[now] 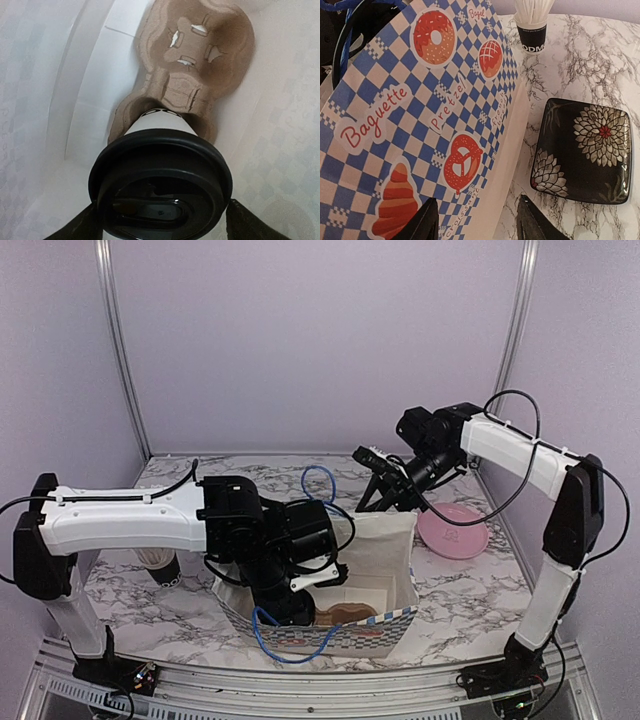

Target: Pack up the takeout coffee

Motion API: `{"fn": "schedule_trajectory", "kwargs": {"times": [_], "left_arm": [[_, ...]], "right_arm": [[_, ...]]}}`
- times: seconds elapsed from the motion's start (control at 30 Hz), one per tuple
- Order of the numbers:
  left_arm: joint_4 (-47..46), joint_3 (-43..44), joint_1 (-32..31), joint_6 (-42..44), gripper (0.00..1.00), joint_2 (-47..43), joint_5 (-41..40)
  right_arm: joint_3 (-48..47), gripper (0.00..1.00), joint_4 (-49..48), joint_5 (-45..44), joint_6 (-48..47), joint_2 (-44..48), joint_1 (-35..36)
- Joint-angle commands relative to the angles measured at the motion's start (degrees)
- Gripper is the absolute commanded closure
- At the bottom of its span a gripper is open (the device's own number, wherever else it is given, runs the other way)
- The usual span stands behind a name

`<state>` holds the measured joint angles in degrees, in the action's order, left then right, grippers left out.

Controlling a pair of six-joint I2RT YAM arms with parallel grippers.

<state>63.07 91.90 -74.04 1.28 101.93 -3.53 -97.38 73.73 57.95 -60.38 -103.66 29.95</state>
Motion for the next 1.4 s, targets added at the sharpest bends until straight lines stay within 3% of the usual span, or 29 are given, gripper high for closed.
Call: {"fn": "schedule_trajectory", "kwargs": {"times": [0.0, 0.23, 0.6, 0.77, 0.9, 1.03, 1.17, 1.37], "left_arm": [[0.4, 1.9, 0.0, -0.8, 0.09, -0.4, 3.2], [0.6, 6.7, 0.0, -0.6, 0.02, -1.7, -0.3], [-0.5, 16.1, 0.7, 3.6, 0.01, -3.7, -11.6], [-1.2, 22.5, 0.7, 3.3, 0.05, -5.0, -15.1], [-5.1, 26.7, 0.7, 0.3, 0.15, -10.0, -21.7], [-11.7, 19.6, 0.7, -5.5, 0.23, -19.5, -32.9], [-11.3, 9.8, 1.7, -12.9, 0.32, -26.8, -42.9], [-6.7, -6.9, 8.5, -25.1, 0.41, -35.1, -38.5]], "right_arm": [[-0.3, 0.49, 1.5, 2.0, -1.7, -0.8, -0.3], [-3.2, 0.49, 1.5, 1.2, -0.4, -1.7, -0.7], [-12.0, 0.49, 2.7, 1.1, 2.5, -5.5, -3.5], [-12.1, 0.49, 3.0, 0.4, 2.9, -4.9, -3.4], [-12.0, 0.49, 3.0, 0.2, 3.0, -4.3, -3.5], [-12.0, 0.49, 2.8, 0.3, 3.1, -3.8, -3.5], [-13.2, 0.49, 2.5, -0.2, 4.0, -3.3, -3.5], [-9.8, 0.51, -4.8, -3.1, 9.0, -0.3, -3.5]]}}
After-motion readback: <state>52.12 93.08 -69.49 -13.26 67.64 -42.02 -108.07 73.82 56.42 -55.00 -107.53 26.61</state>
